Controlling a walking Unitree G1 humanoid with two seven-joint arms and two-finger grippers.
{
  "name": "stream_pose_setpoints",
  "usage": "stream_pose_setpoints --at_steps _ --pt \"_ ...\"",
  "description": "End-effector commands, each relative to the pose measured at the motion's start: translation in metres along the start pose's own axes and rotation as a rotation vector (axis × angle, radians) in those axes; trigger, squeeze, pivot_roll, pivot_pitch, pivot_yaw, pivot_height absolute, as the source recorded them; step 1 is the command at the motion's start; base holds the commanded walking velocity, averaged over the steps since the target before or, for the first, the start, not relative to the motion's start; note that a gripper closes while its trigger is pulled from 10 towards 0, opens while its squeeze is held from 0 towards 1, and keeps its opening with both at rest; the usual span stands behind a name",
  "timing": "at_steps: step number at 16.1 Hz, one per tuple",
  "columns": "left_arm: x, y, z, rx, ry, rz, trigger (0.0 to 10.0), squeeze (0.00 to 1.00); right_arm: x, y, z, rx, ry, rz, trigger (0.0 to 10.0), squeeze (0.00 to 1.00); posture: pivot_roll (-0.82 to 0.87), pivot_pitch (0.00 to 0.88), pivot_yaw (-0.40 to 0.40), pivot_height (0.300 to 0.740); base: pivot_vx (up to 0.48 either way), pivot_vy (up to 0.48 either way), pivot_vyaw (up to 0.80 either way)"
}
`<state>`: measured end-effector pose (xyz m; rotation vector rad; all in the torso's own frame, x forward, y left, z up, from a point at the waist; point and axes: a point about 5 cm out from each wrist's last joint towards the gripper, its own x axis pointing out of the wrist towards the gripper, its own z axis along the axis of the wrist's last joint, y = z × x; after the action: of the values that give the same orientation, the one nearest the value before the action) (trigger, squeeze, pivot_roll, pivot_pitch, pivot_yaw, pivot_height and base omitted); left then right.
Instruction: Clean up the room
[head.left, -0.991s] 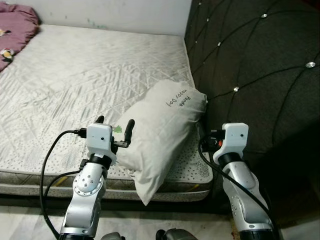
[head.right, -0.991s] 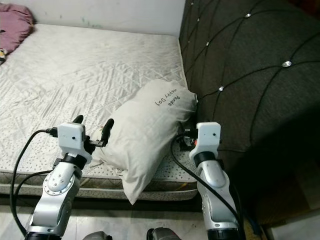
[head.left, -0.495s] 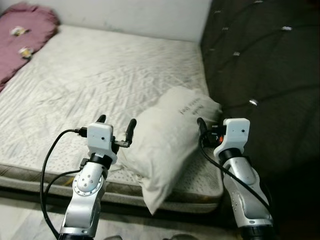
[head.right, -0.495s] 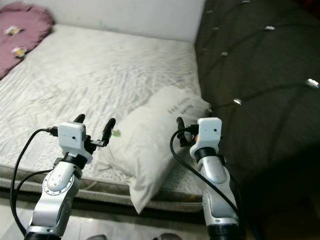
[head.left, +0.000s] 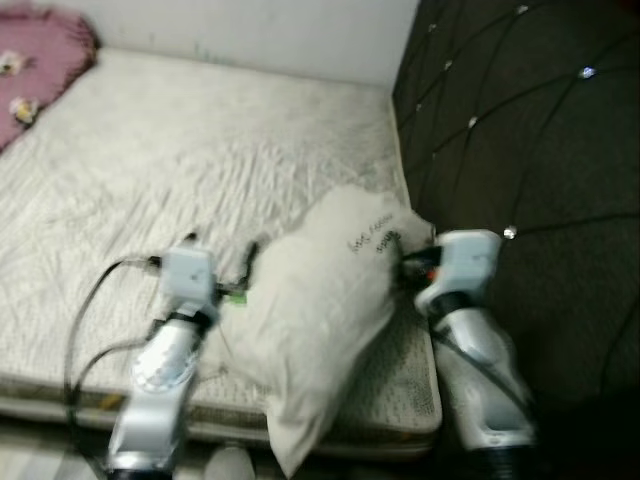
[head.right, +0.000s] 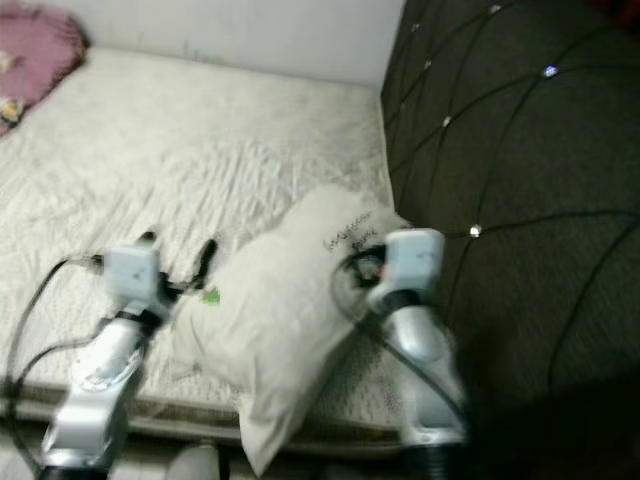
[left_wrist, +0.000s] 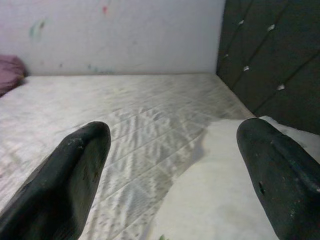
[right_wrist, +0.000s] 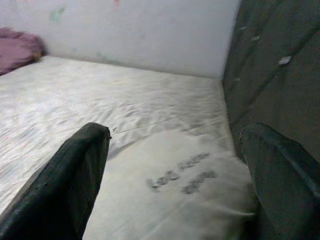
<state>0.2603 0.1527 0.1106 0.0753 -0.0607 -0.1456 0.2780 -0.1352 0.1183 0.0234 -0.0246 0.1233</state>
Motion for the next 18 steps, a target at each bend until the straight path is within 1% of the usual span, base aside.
stream_pose_setpoints --at_steps 1,4,6,7,9,10,12,14,18 --pt "0.0025 -0.0101 0.0031 -0.006 -0.006 -0.024 10.0 0.00 -0.0050 -0.0151 -0.0042 -0.013 0.020 -0.047 10.0 0.00 -0.03 0.052 -0.059 0.740 0.000 0.000 0.00" --pt "0.0021 -0.0092 0.0015 -0.018 0.013 0.000 10.0 0.00 -0.0058 -0.0147 -0.0053 -0.012 0.025 -0.047 10.0 0.00 -0.03 0.053 -0.059 0.740 0.000 0.000 0.00" --pt "0.0026 -0.0081 -0.0003 -0.022 0.031 0.015 10.0 0.00 -0.0055 -0.0144 -0.0057 -0.006 0.029 -0.048 10.0 0.00 -0.03 0.053 -0.060 0.740 0.000 0.000 -0.80" --pt "0.0028 -0.0068 -0.0016 -0.030 0.046 0.040 10.0 0.00 -0.0052 -0.0143 -0.0054 -0.009 0.028 -0.047 10.0 0.00 -0.02 0.052 -0.061 0.740 0.000 0.000 -0.80" --pt "0.0029 -0.0085 -0.0012 -0.050 0.050 0.026 10.0 0.00 -0.0044 -0.0142 -0.0053 -0.010 0.028 -0.045 10.0 0.00 -0.02 0.053 -0.063 0.740 0.000 0.000 -0.80" --pt "0.0020 -0.0106 -0.0005 -0.043 0.052 0.004 10.0 0.00 -0.0044 -0.0137 -0.0054 -0.011 0.028 -0.043 10.0 0.00 -0.02 0.053 -0.063 0.740 0.000 0.000 -0.80" --pt "0.0024 -0.0115 -0.0005 -0.054 0.047 -0.007 10.0 0.00 -0.0035 -0.0137 -0.0056 -0.011 0.028 -0.041 10.0 0.00 -0.02 0.050 -0.065 0.740 0.000 0.000 -0.67" --pt "0.0024 -0.0107 -0.0009 -0.055 0.049 -0.015 10.0 0.00 -0.0029 -0.0129 -0.0053 -0.011 0.025 -0.038 10.0 0.00 -0.02 0.047 -0.065 0.740 0.000 0.000 0.00" --pt "0.0040 -0.0113 -0.0005 -0.057 0.048 -0.024 10.0 0.00 -0.0012 -0.0125 -0.0049 -0.013 0.021 -0.033 10.0 0.00 -0.02 0.039 -0.067 0.740 0.000 0.462 0.00"
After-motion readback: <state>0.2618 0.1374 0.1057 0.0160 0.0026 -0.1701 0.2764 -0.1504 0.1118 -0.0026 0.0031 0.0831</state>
